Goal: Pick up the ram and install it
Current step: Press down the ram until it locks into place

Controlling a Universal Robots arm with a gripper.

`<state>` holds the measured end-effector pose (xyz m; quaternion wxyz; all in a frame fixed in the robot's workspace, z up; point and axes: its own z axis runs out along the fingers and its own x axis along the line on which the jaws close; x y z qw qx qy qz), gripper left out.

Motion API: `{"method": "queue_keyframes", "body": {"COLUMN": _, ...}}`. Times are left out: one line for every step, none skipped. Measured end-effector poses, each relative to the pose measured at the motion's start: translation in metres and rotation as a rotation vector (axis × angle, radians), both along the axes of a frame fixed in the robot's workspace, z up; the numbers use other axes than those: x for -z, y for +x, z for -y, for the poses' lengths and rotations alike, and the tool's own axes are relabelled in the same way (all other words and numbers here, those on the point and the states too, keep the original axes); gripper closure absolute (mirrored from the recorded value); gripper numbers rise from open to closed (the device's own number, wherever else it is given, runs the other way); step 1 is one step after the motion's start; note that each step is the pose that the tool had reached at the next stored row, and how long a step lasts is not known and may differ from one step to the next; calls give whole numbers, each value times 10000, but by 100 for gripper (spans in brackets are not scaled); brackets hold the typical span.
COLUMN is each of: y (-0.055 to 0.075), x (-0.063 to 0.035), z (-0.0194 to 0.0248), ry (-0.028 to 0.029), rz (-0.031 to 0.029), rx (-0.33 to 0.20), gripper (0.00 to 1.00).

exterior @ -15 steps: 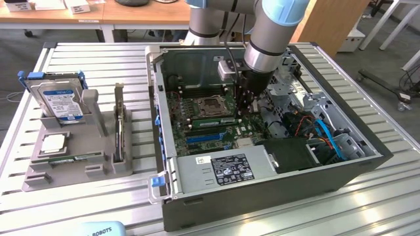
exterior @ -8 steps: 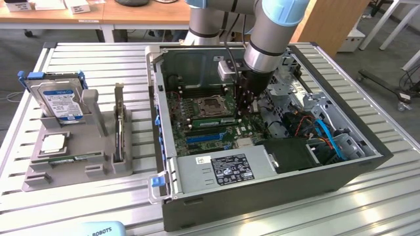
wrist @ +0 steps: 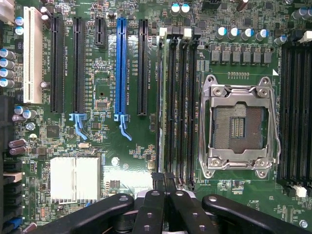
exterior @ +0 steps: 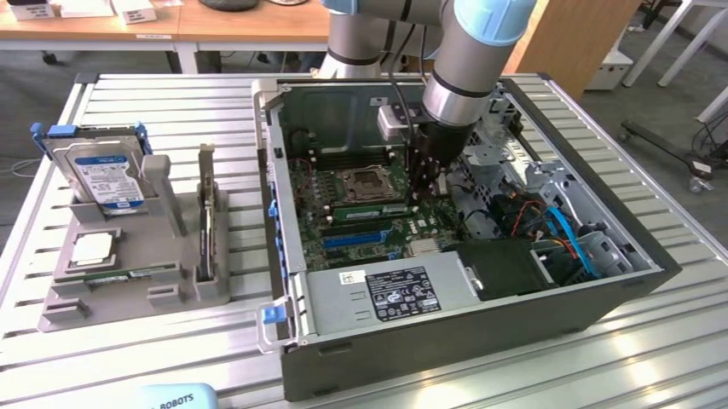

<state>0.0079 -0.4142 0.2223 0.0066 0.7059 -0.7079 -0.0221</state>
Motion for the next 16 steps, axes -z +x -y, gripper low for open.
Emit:
{"method": "queue_keyframes", "body": {"y": 0, "x": 0, "z": 0, "ry": 0, "rz": 0, "rx": 0, "gripper": 90}}
{"method": "queue_keyframes", "body": {"y": 0, "x": 0, "z": 0, "ry": 0, "rz": 0, "rx": -1, "gripper": 90}}
{"method": "queue_keyframes", "body": {"y": 0, "x": 0, "z": 0, "ry": 0, "rz": 0, "rx": -1, "gripper": 90}}
{"method": "queue_keyframes", "body": {"y": 0, "x": 0, "z": 0, "ry": 0, "rz": -1, "rx": 0, "gripper": 90}}
{"method": "queue_keyframes", "body": {"y": 0, "x": 0, "z": 0, "ry": 0, "rz": 0, "rx": 0, "gripper": 90}}
{"method": "queue_keyframes", "body": {"y": 0, "x": 0, "z": 0, "ry": 0, "rz": 0, "rx": 0, "gripper": 90}}
{"method": "queue_keyframes", "body": {"y": 0, "x": -3, "z": -1, "ry": 3, "rz": 0, "rx": 0, "gripper": 90}}
{"method": "queue_keyframes", "body": {"y": -1, "x": -10, "z": -1, "ry": 10, "rz": -2, "rx": 1, "gripper": 90}}
{"method": "queue_keyframes", "body": {"y": -1, "x": -23, "z": -1, "ry": 7, "rz": 1, "rx": 2, "gripper": 90}}
{"method": "queue_keyframes", "body": {"y": 0, "x": -38, "z": 0, "ry": 1, "rz": 0, "rx": 2, "gripper": 90}}
{"method": "queue_keyframes", "body": {"y": 0, "x": -53, "z": 0, "ry": 2, "rz": 0, "rx": 2, "gripper": 90}}
{"method": "queue_keyframes", "body": {"y": 0, "x": -74, "z": 0, "ry": 1, "rz": 0, "rx": 1, "gripper": 90}}
{"method": "queue_keyframes", "body": {"y": 0, "x": -94, "z": 0, "ry": 1, "rz": 0, "rx": 1, "gripper": 90}}
{"method": "queue_keyframes", "body": {"y": 0, "x": -117, "z": 0, "ry": 0, "rz": 0, "rx": 0, "gripper": 90}}
{"method": "queue_keyframes", "body": {"y": 0, "x": -140, "z": 0, "ry": 0, "rz": 0, "rx": 0, "gripper": 90}}
{"method": "queue_keyframes", "body": {"y": 0, "x": -166, "z": 0, "ry": 1, "rz": 0, "rx": 0, "gripper": 90}}
